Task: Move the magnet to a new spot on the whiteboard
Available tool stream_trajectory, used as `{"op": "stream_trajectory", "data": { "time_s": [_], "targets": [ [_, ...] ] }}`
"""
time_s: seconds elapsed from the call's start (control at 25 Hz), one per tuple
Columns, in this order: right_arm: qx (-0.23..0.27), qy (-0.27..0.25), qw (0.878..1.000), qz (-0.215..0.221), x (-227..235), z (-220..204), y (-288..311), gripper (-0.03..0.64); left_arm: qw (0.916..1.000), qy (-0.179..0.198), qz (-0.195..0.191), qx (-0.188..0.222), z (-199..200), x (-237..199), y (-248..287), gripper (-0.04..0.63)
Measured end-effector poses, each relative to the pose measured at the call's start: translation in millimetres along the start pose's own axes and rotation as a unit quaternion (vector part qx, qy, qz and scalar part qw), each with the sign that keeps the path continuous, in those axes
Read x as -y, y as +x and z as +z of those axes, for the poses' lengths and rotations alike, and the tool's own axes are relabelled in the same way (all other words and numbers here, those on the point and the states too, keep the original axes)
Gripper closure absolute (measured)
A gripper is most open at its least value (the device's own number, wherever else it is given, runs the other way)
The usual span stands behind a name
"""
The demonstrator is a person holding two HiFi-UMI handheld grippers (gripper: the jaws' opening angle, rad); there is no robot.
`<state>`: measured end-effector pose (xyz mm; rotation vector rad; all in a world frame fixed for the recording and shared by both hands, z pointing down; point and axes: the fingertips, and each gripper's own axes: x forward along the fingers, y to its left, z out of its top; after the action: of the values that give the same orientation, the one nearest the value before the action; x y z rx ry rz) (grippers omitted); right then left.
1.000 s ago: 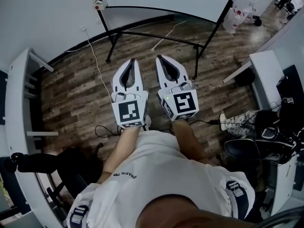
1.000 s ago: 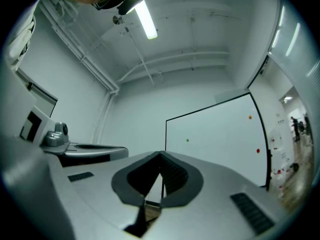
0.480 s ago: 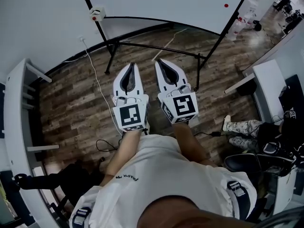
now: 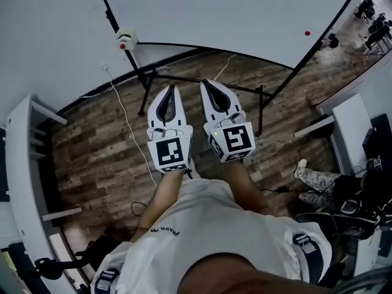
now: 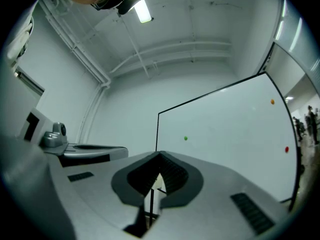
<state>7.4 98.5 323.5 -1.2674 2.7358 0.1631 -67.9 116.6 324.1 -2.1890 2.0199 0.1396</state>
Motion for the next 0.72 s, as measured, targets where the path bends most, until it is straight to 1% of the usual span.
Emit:
{"op": "stream_trajectory", "data": {
  "time_s": [0.16, 0.24, 0.32, 0.48, 0.72],
  "targets": [
    [-0.002, -0.002, 1.0, -0.006, 7, -2, 51, 0.614, 0.9999, 0.0, -0.011, 0.005, -1, -28, 41, 0.591],
    [-0.005, -0.008, 1.0, -0.007, 4, 0, 68, 0.614, 0.9998, 0.0, -0.017, 0.008, 2, -42, 54, 0.591],
    [-0.005, -0.013, 1.0, -0.018, 7, 6, 78, 0.614, 0.9996, 0.002, -0.025, 0.012, 7, -52, 65, 0.591],
    [-0.012, -0.018, 0.999, -0.033, 13, 5, 101, 0.614, 0.9993, -0.003, -0.036, 0.014, 8, -65, 89, 0.591],
    [-0.022, -0.024, 0.999, -0.036, 32, -9, 132, 0.614, 0.999, -0.018, -0.042, 0.006, -8, -71, 126, 0.591]
  ]
}}
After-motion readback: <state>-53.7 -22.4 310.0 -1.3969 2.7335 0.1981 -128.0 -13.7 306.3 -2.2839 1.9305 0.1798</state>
